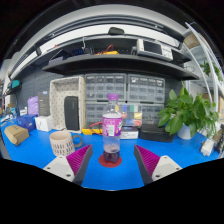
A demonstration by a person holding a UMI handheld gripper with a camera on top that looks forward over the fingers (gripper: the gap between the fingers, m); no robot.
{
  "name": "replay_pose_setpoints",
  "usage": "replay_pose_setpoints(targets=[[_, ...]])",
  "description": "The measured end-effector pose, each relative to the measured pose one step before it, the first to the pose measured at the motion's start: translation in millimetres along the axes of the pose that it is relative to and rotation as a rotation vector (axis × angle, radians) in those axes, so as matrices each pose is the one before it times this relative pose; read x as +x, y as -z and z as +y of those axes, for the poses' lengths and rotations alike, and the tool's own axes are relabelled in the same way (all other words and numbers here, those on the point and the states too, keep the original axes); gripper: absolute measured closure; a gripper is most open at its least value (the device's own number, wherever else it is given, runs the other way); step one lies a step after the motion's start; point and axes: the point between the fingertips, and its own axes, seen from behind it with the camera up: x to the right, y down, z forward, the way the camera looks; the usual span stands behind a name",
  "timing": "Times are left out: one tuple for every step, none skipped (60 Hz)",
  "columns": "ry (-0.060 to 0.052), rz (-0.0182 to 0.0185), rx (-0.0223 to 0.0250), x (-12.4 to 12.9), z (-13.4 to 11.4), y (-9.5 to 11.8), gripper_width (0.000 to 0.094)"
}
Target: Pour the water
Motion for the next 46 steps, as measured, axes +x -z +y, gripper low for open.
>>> replay_pose_setpoints(targets=[[-0.0023,0.00205,0.00196,-1.26,-0.91,5.96,0.0084],[-0.0026,0.0001,0.00333,-1.51,-0.85,4.57,0.0086],[-0.0029,-0.00075,0.00323,-1.74,-1.02,4.83,0.0086],[-0.003,-0.00038,0.0023,-1.77,-0.93,5.04,0.0085],[-0.0039,0.00083,0.00122,-1.39,-0.7,4.66,0.0085],[-0.0046,0.00188,0.00219,-1.3,0.51,6.02,0.0085],[-0.004,0.00264,0.0003,-0.93,-2.18,5.54,0.0082],[-0.0038,0.00233,0.00202,-0.81,-1.5,4.24,0.0083],[-0.0031,0.00092,0.00342,-0.87,-1.67,4.08,0.0085],[-0.0029,-0.00038,0.00451,-0.69,-1.92,3.89,0.0084],[-0.003,-0.00092,0.00559,-0.9,-2.17,3.73,0.0085],[-0.0028,-0.00017,0.00544,-1.61,-0.21,5.66,0.0085],[-0.0028,-0.00148,0.00212,-1.13,-2.89,3.22,0.0086],[-0.0027,-0.0018,0.00171,-0.98,-1.38,3.21,0.0085],[-0.0026,-0.00153,0.00072,-0.65,-0.98,2.81,0.0084],[-0.0021,-0.00021,-0.00017,0.05,-0.77,2.58,0.0084],[-0.0017,0.00158,-0.00015,-0.06,-0.79,2.8,0.0083],[-0.0002,0.00229,0.00081,0.35,-0.78,2.88,0.0083],[0.0015,0.00285,0.00284,-0.71,-0.05,6.23,0.0084],[0.0023,0.00039,0.00239,0.3,-2.51,1.87,0.0083],[0.0029,0.00132,0.00375,-0.25,-1.0,1.26,0.0083],[0.0023,0.00108,0.0031,0.35,-0.99,2.3,0.0083],[0.0016,0.00171,0.00245,0.61,-0.84,2.24,0.0083],[0.0007,0.00186,0.00058,0.17,-0.55,5.49,0.0083],[-0.0009,0.00213,-0.00177,0.75,-1.35,2.14,0.0085],[0.0001,0.00223,-0.0016,0.55,0.03,2.08,0.0085],[0.0,0.00076,-0.00117,0.65,0.35,2.53,0.0089],[0.0002,-0.00054,0.00003,0.05,0.13,2.03,0.0091],[-0.0005,-0.00101,0.00033,-1.9,-0.13,4.03,0.0097],[0.0,-0.00375,0.0016,-0.34,-1.25,2.13,0.01],[-0.0007,-0.00115,0.00297,-0.46,-1.03,1.51,0.0103],[-0.0005,-0.00012,0.00327,0.02,-0.7,1.68,0.0101],[-0.0006,0.00081,0.00292,0.29,-0.81,1.85,0.0099],[-0.0015,0.00017,0.00225,0.29,-0.81,2.01,0.01],[-0.0012,0.00104,0.00266,-0.3,1.65,6.06,0.0102],[-0.0016,0.00023,-0.00234,-0.27,-1.39,1.34,0.0103],[-0.0016,0.00055,-0.00079,-0.04,-0.28,1.39,0.0101],[-0.002,0.00046,-0.00038,0.01,-0.21,1.4,0.01],[-0.0016,-0.00042,0.00135,-0.15,-0.24,1.64,0.0102],[-0.0015,-0.00003,0.00217,-0.04,-0.42,1.88,0.0102],[-0.0015,-0.00094,0.00385,-0.61,0.23,4.85,0.0103],[-0.0007,-0.00008,0.00299,0.06,-0.7,1.69,0.01],[-0.0006,-0.00111,0.0021,-0.19,-0.87,1.25,0.0101],[-0.0003,-0.00086,0.00106,-0.35,-0.59,1.29,0.0101],[0.0001,-0.00018,0.0011,-0.23,-0.5,1.49,0.0101],[0.0005,-0.00079,0.00132,-0.09,0.77,3.61,0.0103]])
